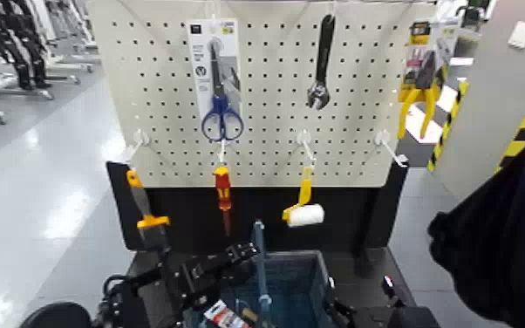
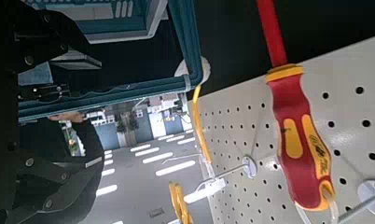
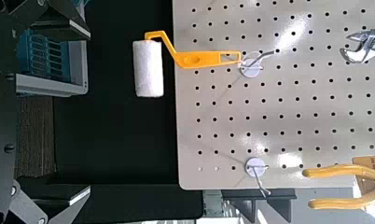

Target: Grasp the handle of the crate.

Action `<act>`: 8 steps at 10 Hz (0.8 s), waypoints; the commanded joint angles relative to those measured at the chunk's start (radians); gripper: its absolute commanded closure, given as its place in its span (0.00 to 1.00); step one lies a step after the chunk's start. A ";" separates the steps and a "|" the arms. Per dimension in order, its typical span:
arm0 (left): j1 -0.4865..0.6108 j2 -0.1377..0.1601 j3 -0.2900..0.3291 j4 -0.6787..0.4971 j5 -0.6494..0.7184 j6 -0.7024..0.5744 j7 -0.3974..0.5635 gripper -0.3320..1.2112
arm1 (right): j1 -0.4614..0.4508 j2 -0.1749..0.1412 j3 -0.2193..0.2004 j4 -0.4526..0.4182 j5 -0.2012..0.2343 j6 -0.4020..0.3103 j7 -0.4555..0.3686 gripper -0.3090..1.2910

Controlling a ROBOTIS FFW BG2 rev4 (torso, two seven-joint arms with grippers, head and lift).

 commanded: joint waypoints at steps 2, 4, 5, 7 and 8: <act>-0.034 0.003 -0.074 0.054 0.046 -0.004 -0.051 0.91 | -0.002 -0.002 -0.002 0.001 -0.006 -0.006 0.000 0.28; -0.026 -0.003 -0.069 0.051 0.047 -0.003 -0.049 0.98 | -0.001 -0.003 -0.002 0.001 -0.008 -0.006 0.000 0.28; -0.023 -0.006 -0.065 0.051 0.047 -0.003 -0.049 0.98 | -0.001 -0.003 -0.002 0.001 -0.008 -0.006 0.000 0.28; -0.011 -0.014 -0.063 0.046 0.047 -0.012 -0.049 0.98 | -0.001 -0.003 -0.002 0.001 -0.008 -0.003 0.000 0.28; -0.003 -0.017 -0.060 0.043 0.050 -0.018 -0.049 0.98 | -0.001 -0.003 -0.002 0.001 -0.008 -0.002 0.000 0.28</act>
